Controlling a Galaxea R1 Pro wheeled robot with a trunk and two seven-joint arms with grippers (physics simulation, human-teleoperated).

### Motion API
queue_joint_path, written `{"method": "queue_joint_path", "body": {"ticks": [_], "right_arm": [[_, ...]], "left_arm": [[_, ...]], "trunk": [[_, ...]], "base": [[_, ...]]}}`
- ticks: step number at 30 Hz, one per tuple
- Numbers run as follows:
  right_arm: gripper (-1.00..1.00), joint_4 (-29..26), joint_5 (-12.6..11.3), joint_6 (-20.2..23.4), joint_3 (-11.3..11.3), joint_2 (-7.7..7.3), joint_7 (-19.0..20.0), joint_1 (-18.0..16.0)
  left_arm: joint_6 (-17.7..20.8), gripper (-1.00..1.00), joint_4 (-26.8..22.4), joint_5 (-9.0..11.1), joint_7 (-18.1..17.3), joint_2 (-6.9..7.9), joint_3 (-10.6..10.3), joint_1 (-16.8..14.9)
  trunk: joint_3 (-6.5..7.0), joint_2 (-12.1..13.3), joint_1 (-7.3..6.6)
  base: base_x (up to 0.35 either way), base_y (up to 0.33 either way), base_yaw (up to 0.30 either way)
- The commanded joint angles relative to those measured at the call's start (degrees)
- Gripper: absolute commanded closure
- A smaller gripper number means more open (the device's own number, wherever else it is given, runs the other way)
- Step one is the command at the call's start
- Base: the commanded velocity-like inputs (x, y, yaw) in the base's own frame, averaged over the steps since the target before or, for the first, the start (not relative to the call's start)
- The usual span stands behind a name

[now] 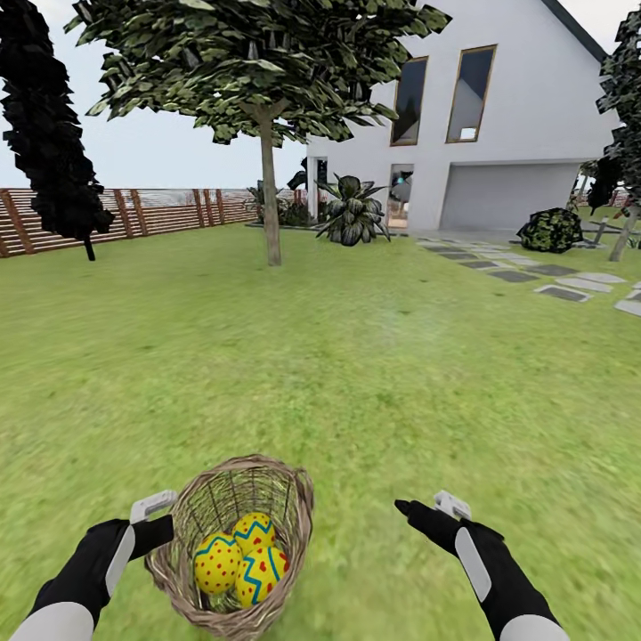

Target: Take the three Easter eggs out of the wicker basket on the lawn in the garden, then place them on the lawn next to a single tree (choose any tree) so that all three eggs are next to the same tree and none are left in the basket.

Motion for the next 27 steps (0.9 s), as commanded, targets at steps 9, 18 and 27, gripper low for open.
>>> {"method": "queue_joint_path", "body": {"ticks": [9,18,27], "right_arm": [[-1.0,-0.08,-0.14,0.38,-0.25,0.1,0.22,-0.04],[-1.0,-0.08,-0.11,0.33,-0.25,0.17,0.22,-0.04],[-1.0,-0.08,-0.06,0.3,1.9,0.19,0.2,-0.04]], "left_arm": [[0.34,1.0,-0.32,0.21,-0.4,-0.03,0.26,-0.05],[0.36,1.0,-0.32,0.23,-0.41,0.02,0.3,-0.05],[0.37,1.0,-0.32,0.23,-0.41,-0.03,0.32,-0.05]], "trunk": [[-0.06,-0.04,0.03],[-0.06,-0.04,0.03],[-0.06,-0.04,0.03]], "base": [[0.291,0.0,0.0],[0.287,0.0,0.0],[0.281,0.0,0.0]]}}
